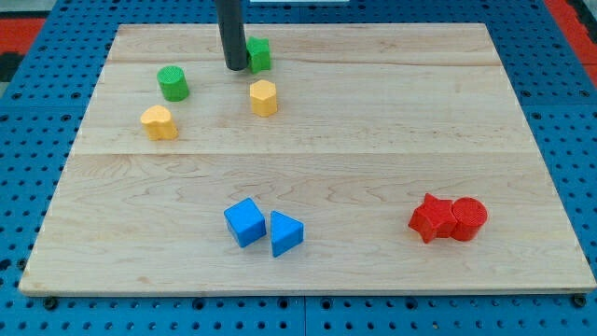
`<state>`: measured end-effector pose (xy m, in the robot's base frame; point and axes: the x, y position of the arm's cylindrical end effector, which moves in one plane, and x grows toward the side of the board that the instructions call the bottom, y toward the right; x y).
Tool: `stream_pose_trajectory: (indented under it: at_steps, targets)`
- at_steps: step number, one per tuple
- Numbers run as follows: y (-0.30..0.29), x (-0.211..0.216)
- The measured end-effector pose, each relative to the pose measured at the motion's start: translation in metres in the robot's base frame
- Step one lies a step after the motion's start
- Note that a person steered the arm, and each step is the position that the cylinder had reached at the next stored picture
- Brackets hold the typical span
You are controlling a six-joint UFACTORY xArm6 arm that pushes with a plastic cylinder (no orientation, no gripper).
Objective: Move green star vertically straight to red star
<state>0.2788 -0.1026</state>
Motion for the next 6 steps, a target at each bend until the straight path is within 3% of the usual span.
stream_pose_trajectory:
  at_steps: [1, 2, 3, 4, 5, 6]
  targets:
    - [-0.006, -0.007]
    - [0.072, -0.02]
    - [0.099, -0.048]
    - [0.053, -0.055]
    - [0.049, -0.085]
    - [0.097, -0.081]
